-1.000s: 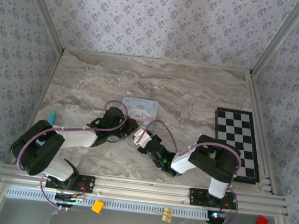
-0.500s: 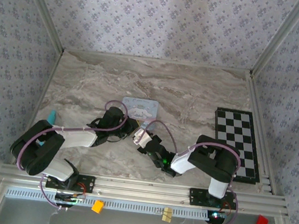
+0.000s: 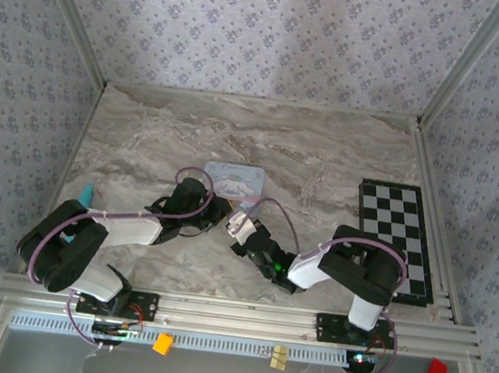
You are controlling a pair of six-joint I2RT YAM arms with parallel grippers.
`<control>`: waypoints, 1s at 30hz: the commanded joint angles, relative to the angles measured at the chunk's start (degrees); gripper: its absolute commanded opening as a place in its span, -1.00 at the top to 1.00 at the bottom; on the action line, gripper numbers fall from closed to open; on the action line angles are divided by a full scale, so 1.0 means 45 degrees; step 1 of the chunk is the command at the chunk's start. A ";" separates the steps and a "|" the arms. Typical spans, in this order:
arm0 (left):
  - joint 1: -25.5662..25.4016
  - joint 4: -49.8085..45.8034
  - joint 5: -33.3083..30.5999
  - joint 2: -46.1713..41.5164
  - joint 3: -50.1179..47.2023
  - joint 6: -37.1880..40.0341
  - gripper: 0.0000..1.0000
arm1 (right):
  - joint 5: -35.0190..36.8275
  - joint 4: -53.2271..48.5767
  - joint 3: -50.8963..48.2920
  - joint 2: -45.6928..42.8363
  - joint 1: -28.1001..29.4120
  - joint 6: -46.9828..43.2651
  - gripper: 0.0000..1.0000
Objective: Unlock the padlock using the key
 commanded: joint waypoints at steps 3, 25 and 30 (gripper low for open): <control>0.0032 0.0348 0.0374 -0.0336 0.0304 0.0160 0.92 | -0.0957 -0.0787 -0.0342 -0.0526 -0.0618 0.2640 0.89; 0.0094 -0.0083 0.0580 0.0058 0.0669 0.0766 0.49 | -0.2849 -0.1598 -0.0737 -0.0947 -0.1215 0.5360 0.94; 0.0129 -0.0712 0.0308 -0.0414 0.0633 0.1352 -0.08 | -0.2616 -0.1630 -0.0971 -0.1113 -0.1074 0.5768 0.96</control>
